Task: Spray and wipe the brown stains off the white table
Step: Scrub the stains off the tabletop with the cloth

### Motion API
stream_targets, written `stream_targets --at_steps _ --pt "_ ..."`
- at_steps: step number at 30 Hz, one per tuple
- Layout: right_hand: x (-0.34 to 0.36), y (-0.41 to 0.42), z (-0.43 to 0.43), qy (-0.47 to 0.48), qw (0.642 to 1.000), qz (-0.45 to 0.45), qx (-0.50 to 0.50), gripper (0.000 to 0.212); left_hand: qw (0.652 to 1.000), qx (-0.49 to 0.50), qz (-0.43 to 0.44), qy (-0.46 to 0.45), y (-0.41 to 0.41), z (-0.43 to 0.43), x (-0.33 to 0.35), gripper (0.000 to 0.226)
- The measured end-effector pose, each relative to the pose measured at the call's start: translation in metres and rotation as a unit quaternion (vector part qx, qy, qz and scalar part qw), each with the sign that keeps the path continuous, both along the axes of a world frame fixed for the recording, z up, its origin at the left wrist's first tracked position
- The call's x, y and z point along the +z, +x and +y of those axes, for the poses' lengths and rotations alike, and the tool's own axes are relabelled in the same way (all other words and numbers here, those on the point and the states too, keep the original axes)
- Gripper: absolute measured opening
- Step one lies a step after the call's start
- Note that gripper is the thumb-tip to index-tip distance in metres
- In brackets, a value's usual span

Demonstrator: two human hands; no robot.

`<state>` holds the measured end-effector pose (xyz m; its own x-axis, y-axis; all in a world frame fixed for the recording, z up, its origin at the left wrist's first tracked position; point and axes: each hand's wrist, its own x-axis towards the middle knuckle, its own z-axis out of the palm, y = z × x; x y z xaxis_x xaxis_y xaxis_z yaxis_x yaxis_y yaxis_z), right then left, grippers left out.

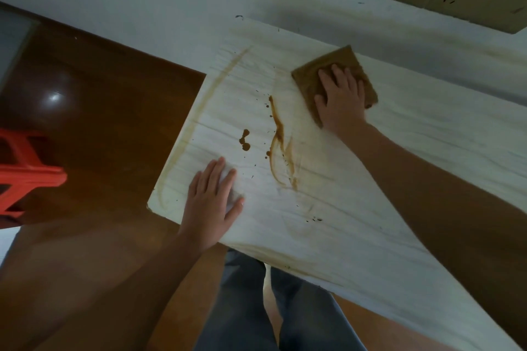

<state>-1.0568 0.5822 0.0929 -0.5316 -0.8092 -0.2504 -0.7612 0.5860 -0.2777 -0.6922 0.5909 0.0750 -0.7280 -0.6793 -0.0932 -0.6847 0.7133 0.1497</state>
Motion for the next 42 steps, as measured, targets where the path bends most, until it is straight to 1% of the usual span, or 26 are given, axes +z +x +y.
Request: stream_targets --at_steps 3,8,13,16,18,20,23,28,31,34,38,42 --pt "-0.002 0.002 -0.01 -0.013 1.0 0.011 -0.006 0.056 1.0 0.0 0.004 0.002 0.0 0.001 0.001 0.062" --pt "-0.008 0.039 0.037 -0.051 0.999 0.015 -0.004 0.055 1.0 -0.004 0.002 0.009 -0.002 0.001 0.006 0.061" --pt "-0.008 0.112 0.117 -0.059 0.998 -0.002 -0.019 0.057 1.0 -0.014 -0.013 0.018 -0.001 -0.003 0.009 0.063" --pt "-0.007 0.16 0.18 -0.057 0.997 -0.012 -0.041 0.057 0.998 -0.039 -0.046 0.016 0.002 -0.008 0.007 0.067" --pt "-0.006 0.19 0.216 -0.046 0.998 -0.011 -0.048 0.056 0.996 -0.047 -0.064 0.029 0.005 -0.012 0.006 0.069" --pt "-0.004 0.215 0.239 -0.023 0.998 -0.012 -0.054 0.057 0.995 -0.064 -0.058 0.049 0.009 -0.018 0.007 0.069" --pt "-0.004 0.229 0.236 -0.008 0.997 -0.014 -0.078 0.058 0.992 -0.106 -0.043 0.057 0.016 -0.03 0.008 0.069" --pt "-0.006 0.236 0.177 -0.035 0.991 -0.003 -0.13 0.058 0.982 -0.181 -0.04 0.046 0.028 -0.042 0.009 0.068" --pt "-0.006 0.249 0.133 -0.053 0.984 0.002 -0.168 0.057 0.978 -0.197 -0.052 0.046 0.031 -0.048 0.009 0.069" --pt "-0.005 0.268 0.113 -0.06 0.979 0.005 -0.193 0.057 0.975 -0.207 -0.054 0.059 0.033 -0.052 0.009 0.07" --pt "-0.001 0.3 0.129 -0.058 0.982 0.002 -0.179 0.057 0.971 -0.217 -0.053 0.084 0.035 -0.056 0.01 0.072" --pt "-0.001 0.32 0.172 -0.047 0.985 0.013 -0.163 0.058 0.967 -0.238 -0.057 0.074 0.036 -0.06 0.01 0.071"
